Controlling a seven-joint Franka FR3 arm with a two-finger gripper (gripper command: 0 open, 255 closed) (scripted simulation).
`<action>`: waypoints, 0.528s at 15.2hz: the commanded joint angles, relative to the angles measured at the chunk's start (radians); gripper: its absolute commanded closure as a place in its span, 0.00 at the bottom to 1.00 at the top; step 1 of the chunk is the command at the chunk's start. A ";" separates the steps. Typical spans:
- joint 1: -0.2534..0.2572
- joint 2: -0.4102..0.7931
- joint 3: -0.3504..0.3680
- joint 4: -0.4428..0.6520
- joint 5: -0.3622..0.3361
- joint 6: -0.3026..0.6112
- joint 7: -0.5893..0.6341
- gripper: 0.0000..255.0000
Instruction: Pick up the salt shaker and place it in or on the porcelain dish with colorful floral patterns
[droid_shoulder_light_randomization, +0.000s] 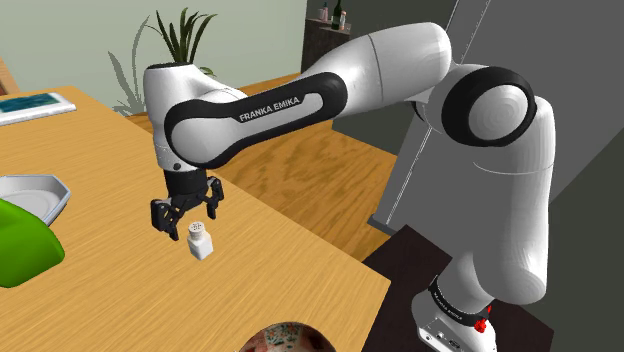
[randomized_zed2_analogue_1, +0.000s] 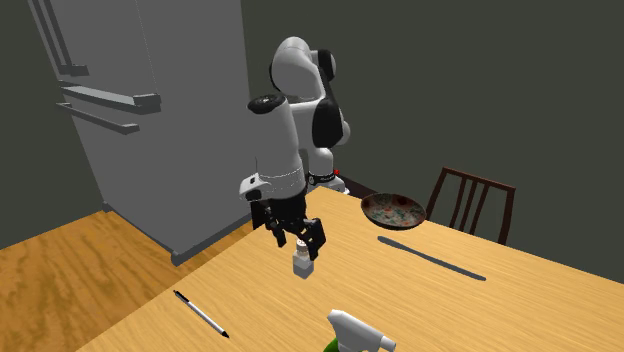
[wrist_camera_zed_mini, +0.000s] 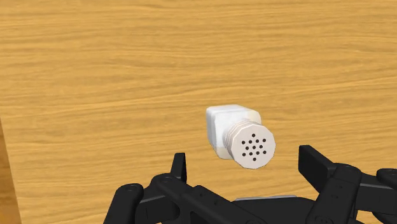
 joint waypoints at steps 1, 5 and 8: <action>0.003 0.008 -0.001 -0.016 -0.004 0.024 0.003 0.00; 0.005 0.015 -0.002 -0.028 -0.007 0.042 0.005 0.00; 0.005 0.015 -0.002 -0.028 -0.007 0.042 0.005 0.00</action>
